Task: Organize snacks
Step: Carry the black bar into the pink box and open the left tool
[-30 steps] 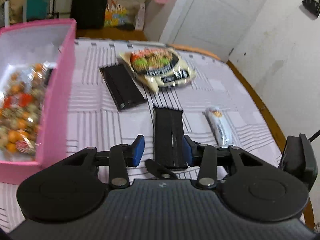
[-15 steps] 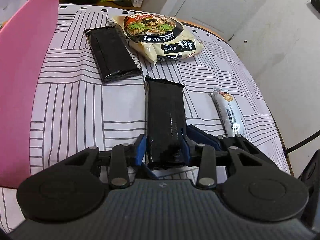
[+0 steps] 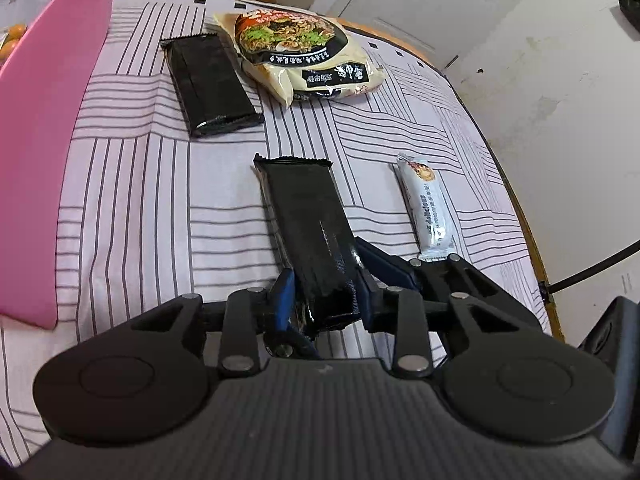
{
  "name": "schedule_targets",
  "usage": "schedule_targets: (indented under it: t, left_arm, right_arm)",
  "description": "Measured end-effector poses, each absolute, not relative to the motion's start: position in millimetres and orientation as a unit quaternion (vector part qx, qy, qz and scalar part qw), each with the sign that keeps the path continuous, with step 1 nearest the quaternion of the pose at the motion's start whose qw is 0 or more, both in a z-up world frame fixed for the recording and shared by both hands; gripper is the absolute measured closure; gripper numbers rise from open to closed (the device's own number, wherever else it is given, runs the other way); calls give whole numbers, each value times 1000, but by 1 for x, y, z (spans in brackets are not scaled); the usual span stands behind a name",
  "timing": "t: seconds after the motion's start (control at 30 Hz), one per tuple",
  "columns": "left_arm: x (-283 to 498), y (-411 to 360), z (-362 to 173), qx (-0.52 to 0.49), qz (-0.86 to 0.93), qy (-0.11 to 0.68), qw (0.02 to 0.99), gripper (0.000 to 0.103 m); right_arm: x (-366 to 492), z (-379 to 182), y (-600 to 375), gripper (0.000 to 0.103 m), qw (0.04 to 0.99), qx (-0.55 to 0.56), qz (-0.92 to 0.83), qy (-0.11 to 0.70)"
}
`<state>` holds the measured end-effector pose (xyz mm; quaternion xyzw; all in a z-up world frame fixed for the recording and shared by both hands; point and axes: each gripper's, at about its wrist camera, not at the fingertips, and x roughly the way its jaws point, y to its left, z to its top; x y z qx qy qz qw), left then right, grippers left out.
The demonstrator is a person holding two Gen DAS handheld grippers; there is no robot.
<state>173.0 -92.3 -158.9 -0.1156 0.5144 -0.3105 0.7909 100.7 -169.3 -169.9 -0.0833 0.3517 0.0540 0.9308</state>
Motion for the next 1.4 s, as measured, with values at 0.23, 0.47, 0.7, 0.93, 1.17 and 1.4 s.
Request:
schedule_targets:
  t: [0.23,0.47,0.7,0.93,1.17,1.4]
  left_arm:
    - [164,-90,-149,-118,-310,514,791,73]
    - [154,-84,-128,-123,-311,521,785,73]
    - [138,-80,-98,-103,-312,509,795,73]
    - [126,-71,-75,-89,-306,500,805,73]
    - [115,-58,-52,-85,-306,484,815,73]
    - [110,-30,-24,-82,-272,448,848,73]
  right_arm:
    - [82,-155,-155,30,930,-108,59,346]
    - [59,-132,-142,30,928,-122,66,345]
    - [45,-106,-135,30,930,-118,67,340]
    - [26,-90,-116,30,931,-128,70,336]
    - [21,-70,-98,30,932,-144,79,325]
    - [24,-51,-60,31,933,-181,108,291]
